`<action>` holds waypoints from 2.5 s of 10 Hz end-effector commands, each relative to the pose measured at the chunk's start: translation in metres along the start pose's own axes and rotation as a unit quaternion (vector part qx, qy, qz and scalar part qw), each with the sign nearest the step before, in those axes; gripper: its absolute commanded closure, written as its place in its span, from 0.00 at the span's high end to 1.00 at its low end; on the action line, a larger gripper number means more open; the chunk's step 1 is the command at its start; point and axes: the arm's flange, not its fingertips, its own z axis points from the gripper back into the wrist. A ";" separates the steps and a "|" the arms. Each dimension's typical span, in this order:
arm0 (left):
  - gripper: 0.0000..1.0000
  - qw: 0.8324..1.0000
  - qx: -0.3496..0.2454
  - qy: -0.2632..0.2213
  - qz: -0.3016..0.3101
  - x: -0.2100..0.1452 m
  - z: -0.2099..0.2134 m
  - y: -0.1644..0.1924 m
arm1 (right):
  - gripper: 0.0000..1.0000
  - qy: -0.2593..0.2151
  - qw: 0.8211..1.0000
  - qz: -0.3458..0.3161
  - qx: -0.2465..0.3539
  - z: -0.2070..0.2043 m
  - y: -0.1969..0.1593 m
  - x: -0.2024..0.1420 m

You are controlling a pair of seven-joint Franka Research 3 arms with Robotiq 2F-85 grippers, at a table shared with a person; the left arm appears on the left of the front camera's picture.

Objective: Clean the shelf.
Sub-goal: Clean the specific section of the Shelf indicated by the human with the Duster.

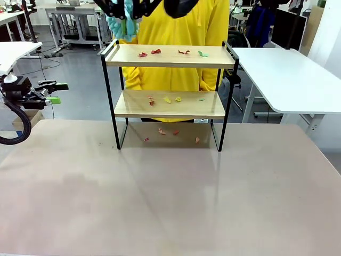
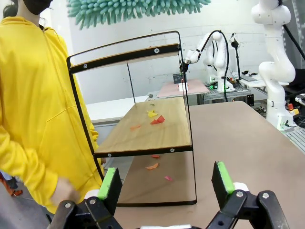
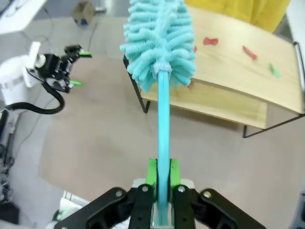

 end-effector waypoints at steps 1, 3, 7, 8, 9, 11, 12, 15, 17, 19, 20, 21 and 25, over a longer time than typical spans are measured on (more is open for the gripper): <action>1.00 1.000 0.001 0.000 -0.003 0.003 0.000 -0.001 | 0.13 -0.001 0.999 -0.052 0.013 0.000 0.036 0.028; 1.00 1.000 0.001 0.000 -0.003 0.003 0.000 -0.001 | 0.13 0.009 0.996 -0.093 0.008 -0.025 0.037 0.039; 1.00 1.000 0.001 0.000 -0.003 0.003 0.000 -0.001 | 0.13 0.055 0.991 -0.125 -0.016 -0.065 0.023 0.032; 1.00 1.000 0.001 0.000 -0.003 0.003 0.000 -0.001 | 0.13 0.078 0.989 -0.125 -0.014 -0.075 0.018 0.025; 1.00 1.000 0.001 0.000 -0.003 0.003 0.000 -0.001 | 0.13 0.106 0.987 -0.116 0.021 -0.079 0.014 0.021; 1.00 1.000 0.001 0.000 -0.003 0.003 0.000 -0.001 | 0.13 0.061 0.992 -0.107 -0.012 -0.076 0.019 0.030; 1.00 1.000 0.001 0.000 -0.003 0.003 0.000 -0.001 | 0.13 0.061 0.992 -0.107 -0.012 -0.076 0.019 0.030; 1.00 1.000 0.001 0.000 -0.003 0.003 0.000 -0.001 | 0.13 0.088 0.989 -0.121 -0.011 -0.080 -0.003 0.025; 1.00 1.000 0.001 0.000 -0.003 0.003 0.000 -0.001 | 0.13 0.096 0.984 -0.145 -0.027 -0.074 -0.046 0.017; 1.00 1.000 0.001 0.000 -0.003 0.003 0.000 -0.001 | 0.13 0.103 0.981 -0.159 -0.047 -0.068 -0.088 0.007; 1.00 1.000 0.001 0.000 -0.003 0.003 0.000 -0.001 | 0.13 0.108 0.977 -0.171 -0.062 -0.065 -0.111 0.001; 1.00 1.000 0.001 0.000 -0.003 0.003 0.000 -0.001 | 0.13 0.106 0.974 -0.183 -0.086 -0.059 -0.137 -0.005; 1.00 1.000 0.001 0.000 -0.003 0.003 0.000 -0.001 | 0.13 0.079 0.971 -0.164 -0.158 -0.035 -0.205 -0.022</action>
